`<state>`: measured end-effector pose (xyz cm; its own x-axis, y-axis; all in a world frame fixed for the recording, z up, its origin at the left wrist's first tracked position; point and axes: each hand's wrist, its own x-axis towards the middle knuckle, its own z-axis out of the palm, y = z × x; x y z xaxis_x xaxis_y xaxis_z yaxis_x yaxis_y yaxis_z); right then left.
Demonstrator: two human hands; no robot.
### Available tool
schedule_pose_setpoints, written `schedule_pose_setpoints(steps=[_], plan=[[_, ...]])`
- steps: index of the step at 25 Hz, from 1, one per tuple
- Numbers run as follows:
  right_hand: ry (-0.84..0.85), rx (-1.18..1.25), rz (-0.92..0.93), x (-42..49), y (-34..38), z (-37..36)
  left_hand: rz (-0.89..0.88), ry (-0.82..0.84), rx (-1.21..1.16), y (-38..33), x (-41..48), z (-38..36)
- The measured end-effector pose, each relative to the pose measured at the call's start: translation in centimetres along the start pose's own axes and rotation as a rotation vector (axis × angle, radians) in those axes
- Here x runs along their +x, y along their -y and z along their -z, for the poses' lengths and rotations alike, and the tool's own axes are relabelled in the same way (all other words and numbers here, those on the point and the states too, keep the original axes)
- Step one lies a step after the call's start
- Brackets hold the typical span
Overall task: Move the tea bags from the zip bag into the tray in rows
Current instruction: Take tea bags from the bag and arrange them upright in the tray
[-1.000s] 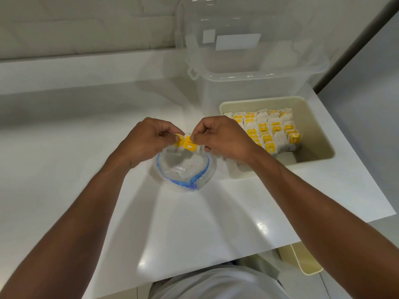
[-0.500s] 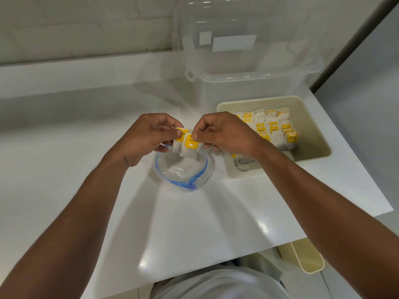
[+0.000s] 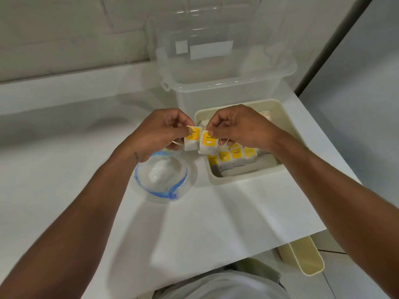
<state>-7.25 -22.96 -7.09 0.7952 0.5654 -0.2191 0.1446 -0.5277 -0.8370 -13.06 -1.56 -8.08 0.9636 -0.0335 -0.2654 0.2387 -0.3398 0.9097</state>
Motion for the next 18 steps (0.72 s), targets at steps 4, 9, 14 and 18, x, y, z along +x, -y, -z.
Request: schedule_pose_setpoints(steps=[4, 9, 14, 18], plan=[[0.031, -0.075, -0.012, -0.4, -1.9, 4.4, -0.006, -0.006, 0.051, -1.7, 2.4, -3.3], [0.099, -0.215, -0.05, -0.7, -4.4, 9.6, 0.011, 0.018, 0.11, -3.7, 5.5, -7.5], [0.145, -0.368, -0.08, -0.5, -6.4, 12.7, 0.06, 0.057, 0.099, -4.5, 7.9, -11.6], [0.135, -0.727, -0.032, -0.3, -8.0, 13.7, 0.081, 0.104, 0.103, -4.1, 9.0, -14.2]])
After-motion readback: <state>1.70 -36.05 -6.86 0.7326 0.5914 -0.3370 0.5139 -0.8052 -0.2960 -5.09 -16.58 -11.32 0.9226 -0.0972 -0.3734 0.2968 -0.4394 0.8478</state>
